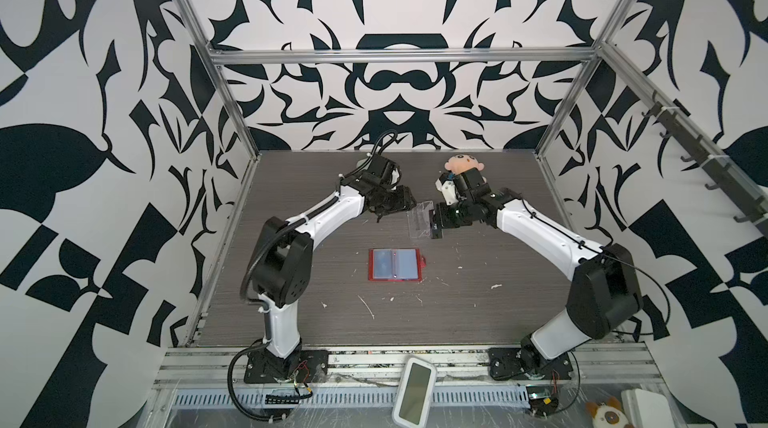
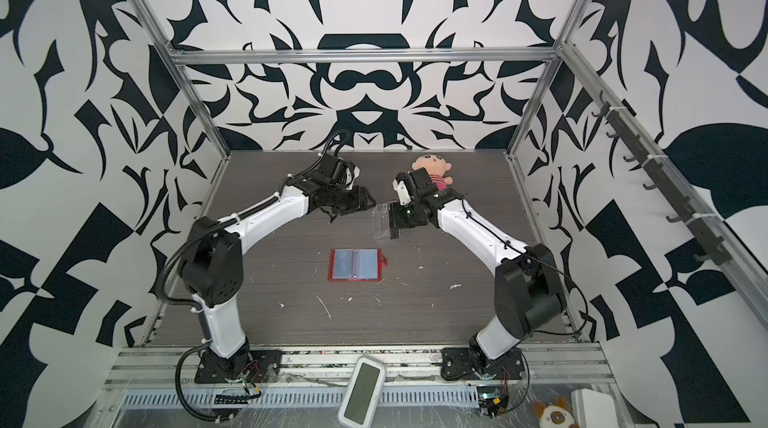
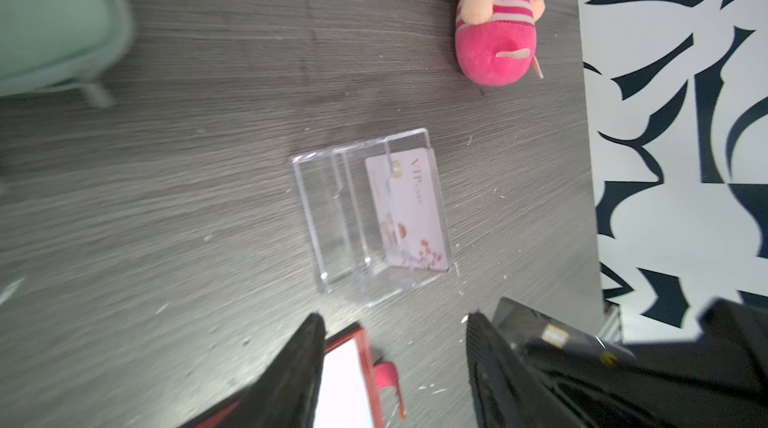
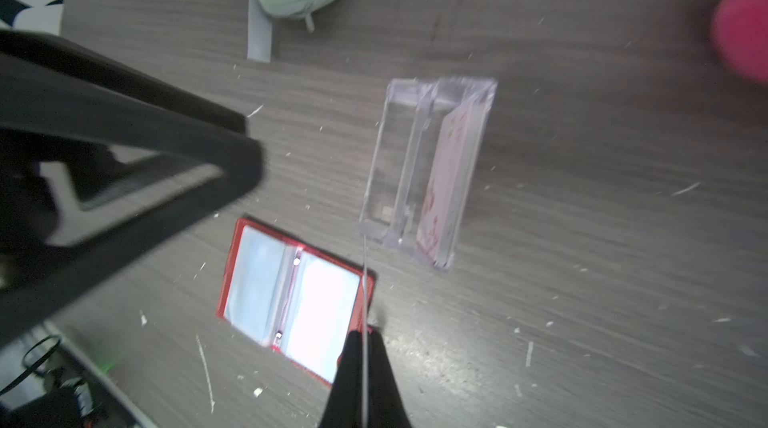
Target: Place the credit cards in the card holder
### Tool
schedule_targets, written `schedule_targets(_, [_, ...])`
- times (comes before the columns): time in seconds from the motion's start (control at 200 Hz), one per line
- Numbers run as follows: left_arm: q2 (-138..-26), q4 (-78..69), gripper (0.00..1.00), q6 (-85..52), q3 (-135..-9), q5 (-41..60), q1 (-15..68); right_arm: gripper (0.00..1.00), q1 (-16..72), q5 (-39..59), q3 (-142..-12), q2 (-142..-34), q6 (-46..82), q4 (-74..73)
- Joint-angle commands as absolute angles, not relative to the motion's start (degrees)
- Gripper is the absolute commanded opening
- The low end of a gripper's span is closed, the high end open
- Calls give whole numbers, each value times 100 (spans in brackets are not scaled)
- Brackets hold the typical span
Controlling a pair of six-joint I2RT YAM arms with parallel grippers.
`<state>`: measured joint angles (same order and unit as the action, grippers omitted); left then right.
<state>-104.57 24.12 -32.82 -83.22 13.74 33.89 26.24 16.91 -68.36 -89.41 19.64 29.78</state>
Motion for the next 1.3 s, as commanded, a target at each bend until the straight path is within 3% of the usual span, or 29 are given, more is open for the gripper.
schedule_targets(0.0, [-10017, 2605, 58, -2981, -7681, 837, 3410, 0, 2644, 2261, -6552, -8609, 2143, 2477])
schedule_targets(0.57, [-8008, 1811, 57, -3639, -4357, 642, 3331, 0, 3522, 2835, -5973, -9212, 2830, 1590])
schedule_targets(1.295, [-8723, 903, 36, -4100, -3830, 887, 3331, 0, 3762, 3237, -5950, -10208, 3658, 374])
